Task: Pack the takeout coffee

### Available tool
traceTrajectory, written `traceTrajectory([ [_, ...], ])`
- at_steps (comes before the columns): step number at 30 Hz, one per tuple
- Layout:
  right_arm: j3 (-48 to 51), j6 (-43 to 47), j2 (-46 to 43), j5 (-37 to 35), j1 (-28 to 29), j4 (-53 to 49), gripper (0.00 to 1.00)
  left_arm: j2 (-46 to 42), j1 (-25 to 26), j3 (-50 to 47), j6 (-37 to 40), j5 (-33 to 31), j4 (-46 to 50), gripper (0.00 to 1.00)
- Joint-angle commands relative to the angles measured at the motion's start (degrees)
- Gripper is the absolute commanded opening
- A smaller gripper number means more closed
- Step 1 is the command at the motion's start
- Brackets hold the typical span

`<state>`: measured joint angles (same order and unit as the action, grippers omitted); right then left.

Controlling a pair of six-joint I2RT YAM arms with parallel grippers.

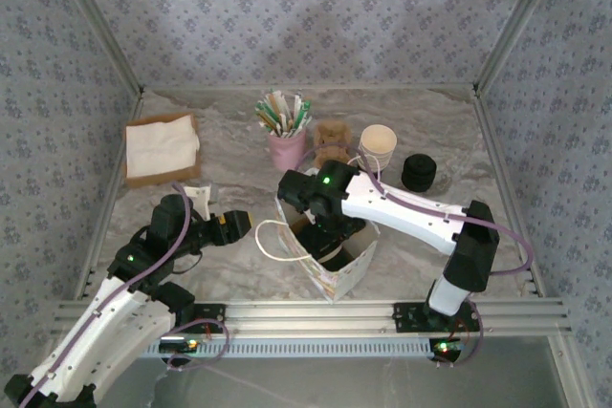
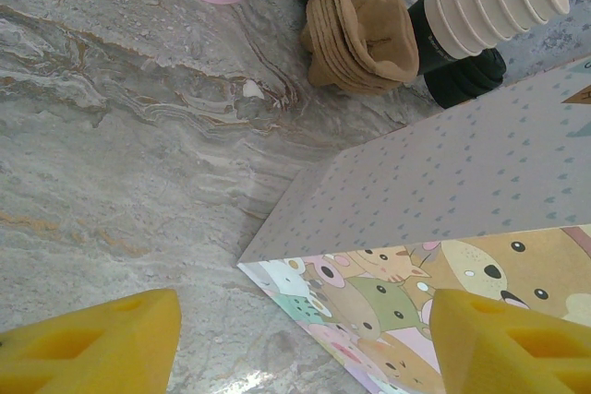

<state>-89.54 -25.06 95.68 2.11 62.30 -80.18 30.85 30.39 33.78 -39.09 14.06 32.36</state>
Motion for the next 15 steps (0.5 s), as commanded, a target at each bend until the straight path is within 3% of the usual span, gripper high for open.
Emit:
traceTrajectory([
  [1,-2.0,-1.2,-1.7,-1.3,0.5,-2.4,0.97,-0.3,0.3,-0.3,0.0,-0.4,-0.7,0.72],
  [15,-3.9,-1.8,-2.5,-2.1,1.2,-3.7,0.97,-0.4,0.4,-0.4,0.0,-0.4,-0.6,0.72],
])
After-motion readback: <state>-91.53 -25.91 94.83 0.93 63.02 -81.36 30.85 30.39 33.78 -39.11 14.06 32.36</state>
